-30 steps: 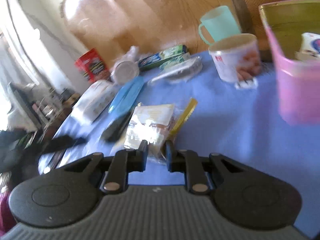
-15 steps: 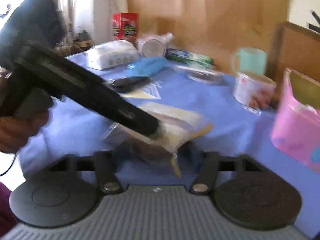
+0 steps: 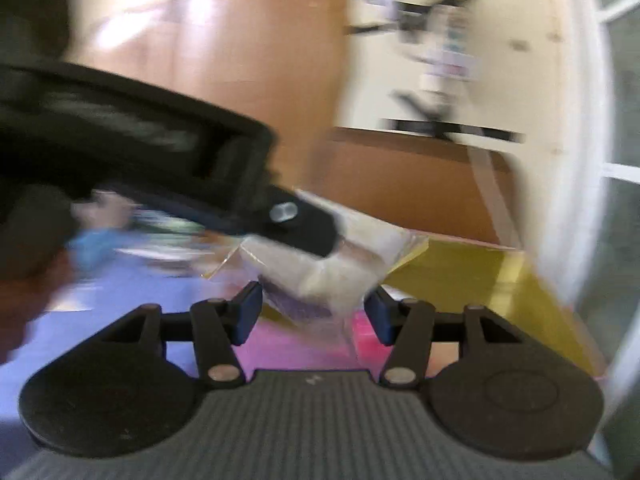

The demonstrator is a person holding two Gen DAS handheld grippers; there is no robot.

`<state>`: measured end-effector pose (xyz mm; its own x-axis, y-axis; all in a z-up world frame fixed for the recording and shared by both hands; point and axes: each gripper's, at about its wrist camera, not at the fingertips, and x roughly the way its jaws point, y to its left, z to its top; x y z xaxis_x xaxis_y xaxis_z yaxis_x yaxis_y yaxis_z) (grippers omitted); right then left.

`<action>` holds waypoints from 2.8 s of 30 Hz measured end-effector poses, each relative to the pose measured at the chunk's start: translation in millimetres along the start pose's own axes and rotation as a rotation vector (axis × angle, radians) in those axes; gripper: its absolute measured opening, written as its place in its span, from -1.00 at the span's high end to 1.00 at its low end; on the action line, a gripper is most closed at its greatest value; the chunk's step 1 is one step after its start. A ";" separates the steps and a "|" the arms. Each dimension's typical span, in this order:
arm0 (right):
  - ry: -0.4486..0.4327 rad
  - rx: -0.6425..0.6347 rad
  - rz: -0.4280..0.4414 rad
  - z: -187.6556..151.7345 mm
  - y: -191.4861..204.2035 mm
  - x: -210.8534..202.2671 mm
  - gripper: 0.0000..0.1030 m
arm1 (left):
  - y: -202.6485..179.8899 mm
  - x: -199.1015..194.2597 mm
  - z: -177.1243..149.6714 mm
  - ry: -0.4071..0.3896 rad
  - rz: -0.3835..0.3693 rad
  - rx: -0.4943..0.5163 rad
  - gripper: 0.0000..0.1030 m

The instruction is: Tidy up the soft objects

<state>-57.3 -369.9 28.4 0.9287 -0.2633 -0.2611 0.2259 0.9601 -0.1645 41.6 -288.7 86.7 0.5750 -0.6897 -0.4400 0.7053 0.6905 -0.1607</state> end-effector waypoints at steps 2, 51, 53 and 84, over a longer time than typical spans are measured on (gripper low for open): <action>0.030 -0.019 -0.120 -7.3 -11.6 19.8 -0.33 | 4.6 1.2 -6.9 0.006 0.025 -0.005 -0.69; 0.417 0.043 0.790 -5.8 113.7 -9.2 -0.09 | 201.4 -214.3 -155.1 -0.080 0.163 -0.423 -0.75; 0.376 0.037 0.767 -22.2 96.9 -33.7 -0.10 | 183.0 -194.3 -146.1 -0.039 0.115 -0.374 -0.75; -0.006 0.005 0.333 -1.8 18.5 -61.2 -0.20 | 67.1 -75.5 -21.7 -0.067 -0.018 -0.044 -0.36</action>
<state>-110.5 -336.1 39.6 0.9535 0.0656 -0.2943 -0.0888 0.9939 -0.0661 36.5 -185.5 90.0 0.5901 -0.7140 -0.3769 0.6976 0.6859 -0.2072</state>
